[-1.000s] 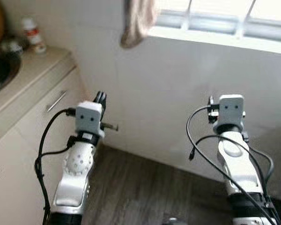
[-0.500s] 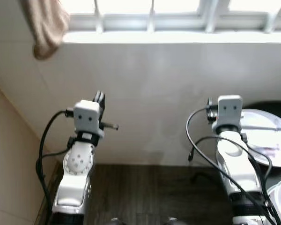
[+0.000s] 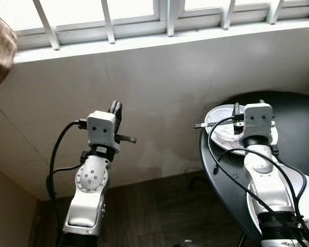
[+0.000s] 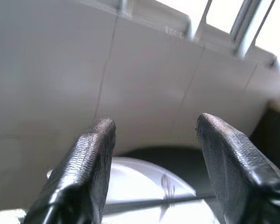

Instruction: Kitchen organization

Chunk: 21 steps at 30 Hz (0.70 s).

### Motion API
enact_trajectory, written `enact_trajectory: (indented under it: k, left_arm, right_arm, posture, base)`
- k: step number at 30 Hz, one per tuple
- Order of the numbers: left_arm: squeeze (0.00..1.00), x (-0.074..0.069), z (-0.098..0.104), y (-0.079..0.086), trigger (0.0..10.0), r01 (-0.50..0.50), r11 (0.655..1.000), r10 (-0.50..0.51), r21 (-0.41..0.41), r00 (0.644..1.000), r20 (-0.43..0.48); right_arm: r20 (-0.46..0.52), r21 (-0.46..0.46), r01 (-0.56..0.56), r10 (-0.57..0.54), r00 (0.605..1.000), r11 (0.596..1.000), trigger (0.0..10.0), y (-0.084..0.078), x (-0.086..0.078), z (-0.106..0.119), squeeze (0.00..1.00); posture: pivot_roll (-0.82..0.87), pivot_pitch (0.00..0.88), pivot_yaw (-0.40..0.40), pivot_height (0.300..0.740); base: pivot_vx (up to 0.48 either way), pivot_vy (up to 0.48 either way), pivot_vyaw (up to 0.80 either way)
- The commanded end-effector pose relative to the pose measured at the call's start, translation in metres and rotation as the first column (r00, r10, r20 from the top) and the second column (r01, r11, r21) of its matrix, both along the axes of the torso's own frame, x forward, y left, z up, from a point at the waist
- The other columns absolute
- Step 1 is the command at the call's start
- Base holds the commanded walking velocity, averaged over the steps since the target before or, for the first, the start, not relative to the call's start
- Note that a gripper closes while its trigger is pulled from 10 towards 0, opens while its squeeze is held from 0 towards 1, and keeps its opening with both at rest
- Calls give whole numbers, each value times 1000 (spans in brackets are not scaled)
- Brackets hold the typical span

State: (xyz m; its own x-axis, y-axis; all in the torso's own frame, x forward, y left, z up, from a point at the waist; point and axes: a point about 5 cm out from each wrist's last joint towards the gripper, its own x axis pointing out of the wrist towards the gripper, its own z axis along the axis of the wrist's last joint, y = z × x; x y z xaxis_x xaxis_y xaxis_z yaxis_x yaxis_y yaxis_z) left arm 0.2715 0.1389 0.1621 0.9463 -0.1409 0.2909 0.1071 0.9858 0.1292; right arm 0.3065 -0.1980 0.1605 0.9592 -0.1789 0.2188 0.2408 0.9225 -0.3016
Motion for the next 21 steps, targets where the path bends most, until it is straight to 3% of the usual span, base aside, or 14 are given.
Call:
enact_trajectory:
  k: [1, 15, 21]
  left_arm:
    - [0, 0, 1, 5, 10000, -20, 1000, 19, 5, 1000, 5]
    - [0, -1, -1, 3, 10000, -6, 1000, 6, -4, 1000, -3]
    - [0, 0, -2, 5, 10000, -13, 1000, 12, -9, 1000, -22]
  right_arm:
    - [38, -21, -37, 38, 999, 999, 10000, 11, 0, 7, 0]
    - [-32, -24, 19, -19, 999, 1000, 10000, 0, 0, 1, 0]
    - [-38, -18, 13, -14, 999, 1000, 10000, 3, 2, -1, 0]
  posture:
    - [-12, 23, 20, 740]
    - [-21, 24, 20, 740]
    - [-15, 27, 19, 740]
  base:
    - [0, 0, 0]
    - [0, 0, 0]
    - [0, 133, 0]
